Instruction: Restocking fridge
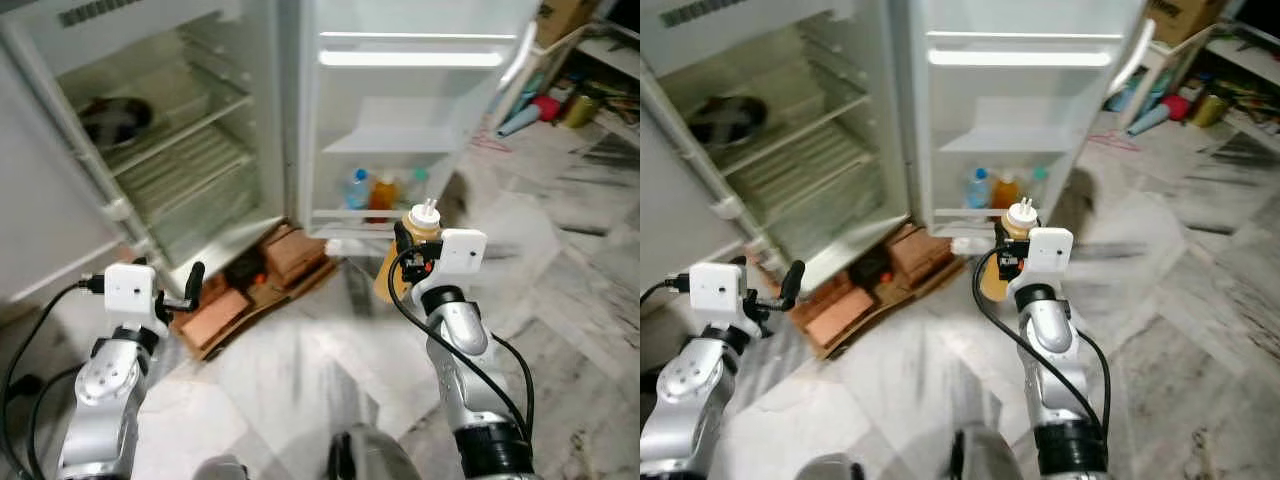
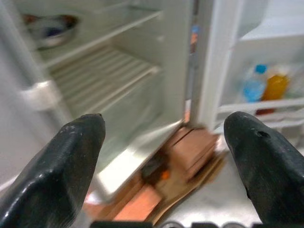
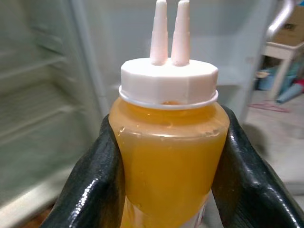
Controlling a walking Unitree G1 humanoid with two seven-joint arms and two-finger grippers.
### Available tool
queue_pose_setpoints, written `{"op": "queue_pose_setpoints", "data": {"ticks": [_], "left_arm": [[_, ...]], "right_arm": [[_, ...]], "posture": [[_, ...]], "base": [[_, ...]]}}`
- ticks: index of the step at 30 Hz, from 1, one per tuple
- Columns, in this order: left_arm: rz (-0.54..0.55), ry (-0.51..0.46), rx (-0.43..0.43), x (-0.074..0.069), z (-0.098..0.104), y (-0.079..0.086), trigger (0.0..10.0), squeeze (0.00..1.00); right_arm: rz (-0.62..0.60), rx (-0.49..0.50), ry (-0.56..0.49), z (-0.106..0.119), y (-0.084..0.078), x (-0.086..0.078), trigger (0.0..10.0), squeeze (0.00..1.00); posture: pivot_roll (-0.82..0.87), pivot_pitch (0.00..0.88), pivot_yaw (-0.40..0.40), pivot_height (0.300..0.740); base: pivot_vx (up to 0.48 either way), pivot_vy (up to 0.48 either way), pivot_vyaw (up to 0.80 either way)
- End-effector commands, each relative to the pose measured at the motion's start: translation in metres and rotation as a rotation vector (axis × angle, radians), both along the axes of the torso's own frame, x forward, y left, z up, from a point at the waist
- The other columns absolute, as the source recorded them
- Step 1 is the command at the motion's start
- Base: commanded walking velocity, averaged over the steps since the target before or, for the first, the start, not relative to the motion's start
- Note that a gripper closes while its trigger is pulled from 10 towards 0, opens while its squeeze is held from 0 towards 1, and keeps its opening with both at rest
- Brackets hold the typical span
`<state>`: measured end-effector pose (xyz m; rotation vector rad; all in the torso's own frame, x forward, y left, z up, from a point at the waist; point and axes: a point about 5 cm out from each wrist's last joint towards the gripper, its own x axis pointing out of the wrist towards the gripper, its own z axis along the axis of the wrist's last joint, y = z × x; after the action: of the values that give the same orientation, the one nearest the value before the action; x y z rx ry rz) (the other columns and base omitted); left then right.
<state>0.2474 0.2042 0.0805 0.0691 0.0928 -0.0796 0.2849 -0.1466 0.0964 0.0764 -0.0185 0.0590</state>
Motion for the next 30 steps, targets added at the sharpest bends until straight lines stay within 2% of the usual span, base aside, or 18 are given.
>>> {"op": "queue_pose_setpoints", "data": {"ticks": [1,5,13,22,25,30], "left_arm": [[-0.007,0.005,0.005,-0.002,-0.002,-0.001,10.0,0.0],[-0.027,0.014,0.003,-0.003,-0.005,-0.01,10.0,0.0],[-0.03,0.017,0.01,-0.002,-0.005,-0.008,10.0,0.0],[-0.04,0.017,0.025,0.0,-0.004,-0.01,10.0,0.0],[-0.05,0.015,0.025,-0.001,-0.003,-0.011,10.0,0.0],[-0.063,0.014,0.028,0.0,-0.003,-0.013,10.0,0.0]], "right_arm": [[0.001,-0.009,-0.033,0.008,0.0,0.002,10.0,0.0],[0.026,0.004,-0.037,0.009,0.002,0.007,10.0,0.0],[0.025,-0.008,-0.038,0.009,0.003,0.008,10.0,0.0],[0.048,0.011,-0.039,0.008,0.013,0.005,10.0,0.0],[0.038,0.009,-0.042,0.009,0.011,0.006,10.0,0.0],[0.019,0.002,-0.046,0.01,0.006,0.006,10.0,0.0]], "posture": [[0.07,0.124,-0.066,0.74],[0.07,0.12,-0.064,0.74],[0.08,0.126,-0.056,0.74],[0.07,0.135,-0.047,0.74],[0.07,0.137,-0.046,0.74],[0.07,0.143,-0.047,0.74]], "base": [[0.368,0.0,0.0],[0.355,0.074,0.0],[0.292,0.371,0.0],[0.27,0.397,0.0],[0.324,0.354,0.0],[0.356,0.0,0.0]]}}
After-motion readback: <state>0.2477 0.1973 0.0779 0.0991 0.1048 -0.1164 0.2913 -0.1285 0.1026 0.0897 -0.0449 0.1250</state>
